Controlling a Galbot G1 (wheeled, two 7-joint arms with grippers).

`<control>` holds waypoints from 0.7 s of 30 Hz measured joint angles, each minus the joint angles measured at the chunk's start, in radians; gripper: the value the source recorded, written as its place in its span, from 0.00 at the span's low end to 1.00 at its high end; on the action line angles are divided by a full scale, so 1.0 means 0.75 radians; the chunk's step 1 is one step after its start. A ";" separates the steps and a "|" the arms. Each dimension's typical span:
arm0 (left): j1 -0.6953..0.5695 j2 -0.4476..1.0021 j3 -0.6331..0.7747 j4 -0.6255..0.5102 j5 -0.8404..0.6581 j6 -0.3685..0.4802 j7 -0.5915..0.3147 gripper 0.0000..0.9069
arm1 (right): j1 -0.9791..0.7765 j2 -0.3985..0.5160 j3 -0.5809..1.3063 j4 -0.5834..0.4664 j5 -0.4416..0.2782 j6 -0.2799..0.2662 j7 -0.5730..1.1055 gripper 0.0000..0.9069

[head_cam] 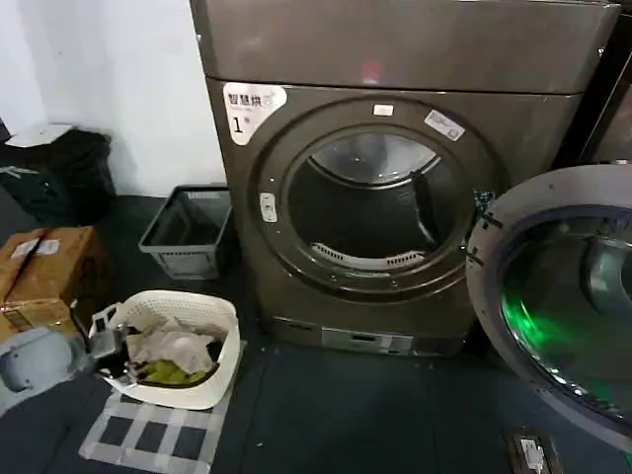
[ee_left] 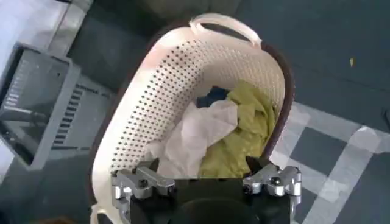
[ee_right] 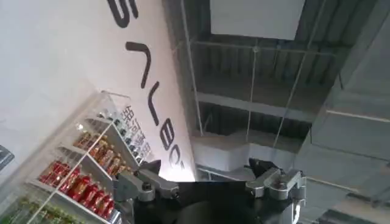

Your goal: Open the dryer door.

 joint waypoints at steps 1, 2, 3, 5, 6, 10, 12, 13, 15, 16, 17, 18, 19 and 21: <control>0.001 0.000 0.000 0.003 -0.002 0.003 -0.001 1.00 | 0.000 0.000 0.001 0.000 0.000 0.000 0.000 1.00; 0.001 0.000 0.000 0.004 -0.002 0.004 -0.002 1.00 | 0.000 0.000 0.003 0.000 0.001 0.000 0.000 1.00; 0.001 0.000 0.000 0.006 0.000 0.004 -0.002 1.00 | 0.000 0.000 0.003 -0.001 0.001 0.000 0.000 1.00; 0.001 0.001 -0.002 0.009 0.003 0.001 0.000 1.00 | -0.002 0.000 0.006 -0.003 0.002 0.002 -0.001 1.00; 0.001 0.001 -0.003 0.015 0.012 -0.005 0.005 1.00 | -0.003 0.000 0.008 -0.005 0.003 0.004 -0.001 1.00; 0.000 0.001 -0.007 0.033 0.018 -0.012 0.010 1.00 | -0.010 -0.001 0.017 -0.007 0.006 0.006 -0.001 1.00; 0.000 0.001 -0.010 0.036 0.018 -0.012 0.011 1.00 | -0.013 -0.004 0.022 -0.011 0.006 0.006 -0.001 1.00; 0.001 0.001 -0.011 0.037 0.019 -0.012 0.011 1.00 | -0.013 -0.005 0.023 -0.012 0.006 0.006 -0.001 1.00; 0.003 0.004 -0.013 0.037 0.019 -0.011 0.012 1.00 | -0.014 -0.005 0.025 -0.013 0.006 0.006 -0.002 1.00; 0.004 0.005 -0.014 0.038 0.019 -0.011 0.013 1.00 | -0.014 -0.005 0.025 -0.013 0.007 0.006 -0.003 1.00; 0.005 0.006 -0.016 0.041 0.019 -0.011 0.013 1.00 | -0.014 -0.005 0.025 -0.013 0.007 0.006 -0.004 1.00; 0.007 0.006 -0.019 0.046 0.021 -0.015 0.016 1.00 | -0.014 -0.005 0.025 -0.013 0.008 0.006 -0.004 1.00; 0.009 0.006 -0.022 0.050 0.026 -0.018 0.025 1.00 | -0.014 -0.005 0.025 -0.013 0.009 0.006 -0.005 1.00; 0.016 0.008 -0.029 0.052 0.026 -0.020 0.032 1.00 | -0.014 -0.006 0.025 -0.013 0.010 0.006 -0.005 1.00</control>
